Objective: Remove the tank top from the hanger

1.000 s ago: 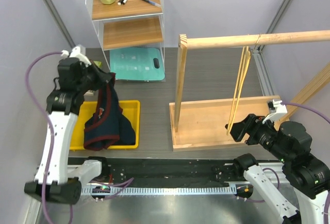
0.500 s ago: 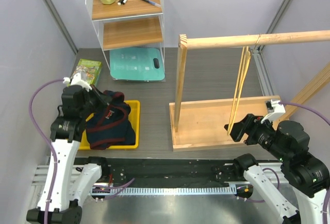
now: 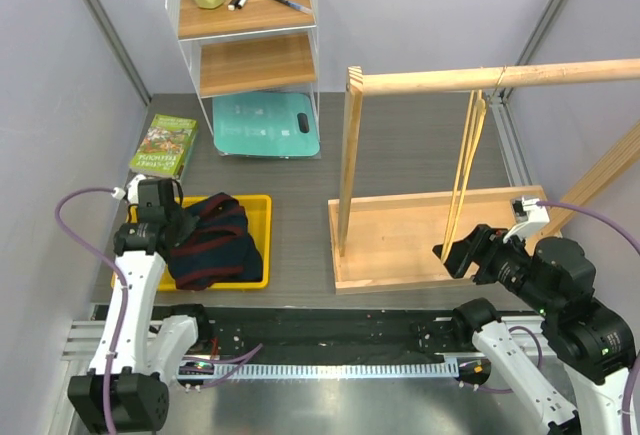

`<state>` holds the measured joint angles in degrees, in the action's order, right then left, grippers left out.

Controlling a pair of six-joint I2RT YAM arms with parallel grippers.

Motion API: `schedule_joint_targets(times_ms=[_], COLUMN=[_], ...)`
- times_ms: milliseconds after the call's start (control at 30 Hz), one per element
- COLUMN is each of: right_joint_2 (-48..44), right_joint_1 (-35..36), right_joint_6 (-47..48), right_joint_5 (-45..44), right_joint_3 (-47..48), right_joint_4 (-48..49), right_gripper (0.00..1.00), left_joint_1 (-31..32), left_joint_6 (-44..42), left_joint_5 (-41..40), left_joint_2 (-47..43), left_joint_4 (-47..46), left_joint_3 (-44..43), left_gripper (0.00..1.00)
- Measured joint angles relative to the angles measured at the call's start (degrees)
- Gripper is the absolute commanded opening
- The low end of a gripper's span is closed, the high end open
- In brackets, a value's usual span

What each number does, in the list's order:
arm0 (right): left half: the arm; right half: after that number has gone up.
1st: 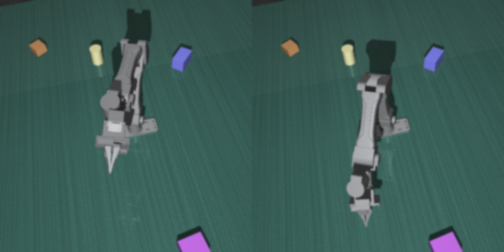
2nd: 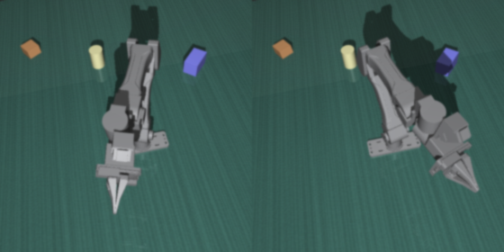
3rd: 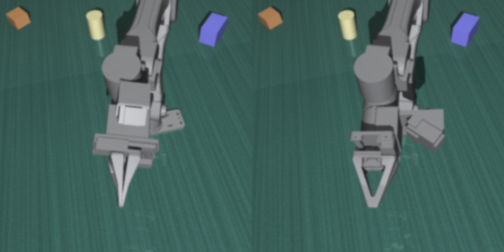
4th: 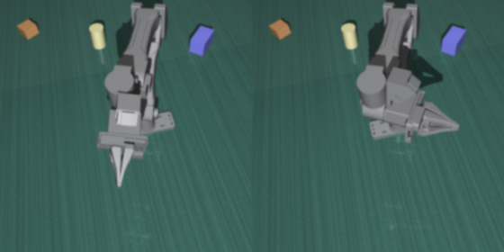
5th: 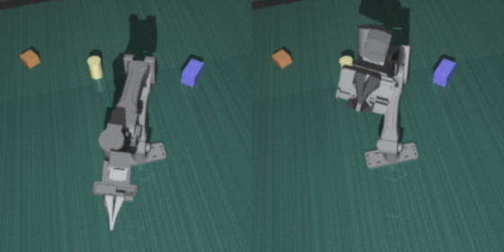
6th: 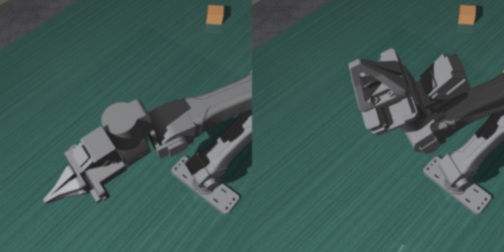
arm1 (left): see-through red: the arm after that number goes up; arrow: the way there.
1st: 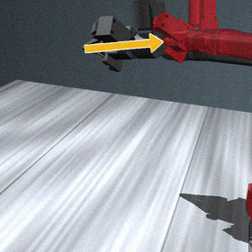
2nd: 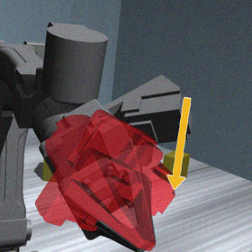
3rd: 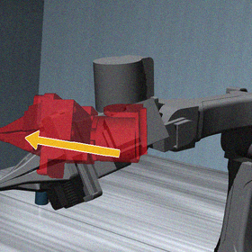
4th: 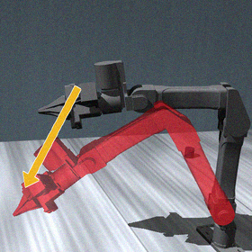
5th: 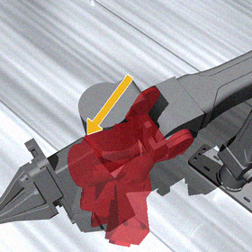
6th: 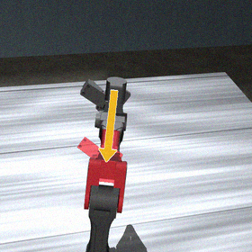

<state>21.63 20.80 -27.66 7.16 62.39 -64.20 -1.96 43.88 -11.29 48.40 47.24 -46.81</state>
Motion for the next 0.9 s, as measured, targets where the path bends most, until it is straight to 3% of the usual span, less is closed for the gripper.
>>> schedule_joint_targets(times_ms=[233,300,333,400,433,533,700,900], right_joint_2=[-1.51,-1.51,-1.51,-1.51,-1.51,-1.51,-1.51,-1.51], right_joint_1=[0.0,0.0,0.0,0.0,0.0,0.0,0.0,0.0], right_joint_6=[-1.68,-2.05,-2.14,-2.25,-2.25,-2.25,-2.23,-2.69], right_joint_5=[1.16,1.25,1.33,1.44,1.51,1.57,1.57,1.53], right_joint_3=[-2.67,-2.95,-2.95,-2.95,-2.95,-2.95,-3.15,-5.6], right_joint_4=[0.87,0.94,1.01,1.31,1.42,1.73,2.34,3.3], right_gripper=[0.75,0.75,0.75,0.75,0.75,0.75,0.75,0.76], left_joint_1=[-6.6,-6.67,-6.69,-6.71,-6.71,-6.75,-6.8,-6.69], left_joint_6=[9.29,11.3,11.98,12.85,14.45,14.95,12.72,7.63], left_joint_5=[-0.72,-1.42,-2.1,-3.28,-4.24,-5.99,-5.81,11.34], left_joint_2=[-2.71,-3.5,-3.8,-4.61,-5.16,-7.58,-11.76,-10.71], left_joint_4=[2.67,3.8,4.42,5.6,6.6,8.24,8.52,2.08], left_joint_3=[5.05,5.79,5.79,5.4,4.63,2.12,-4.04,-12.35], left_gripper=[0.04,0.19,0.42,0.64,0.8,0.94,1.0,1.0])
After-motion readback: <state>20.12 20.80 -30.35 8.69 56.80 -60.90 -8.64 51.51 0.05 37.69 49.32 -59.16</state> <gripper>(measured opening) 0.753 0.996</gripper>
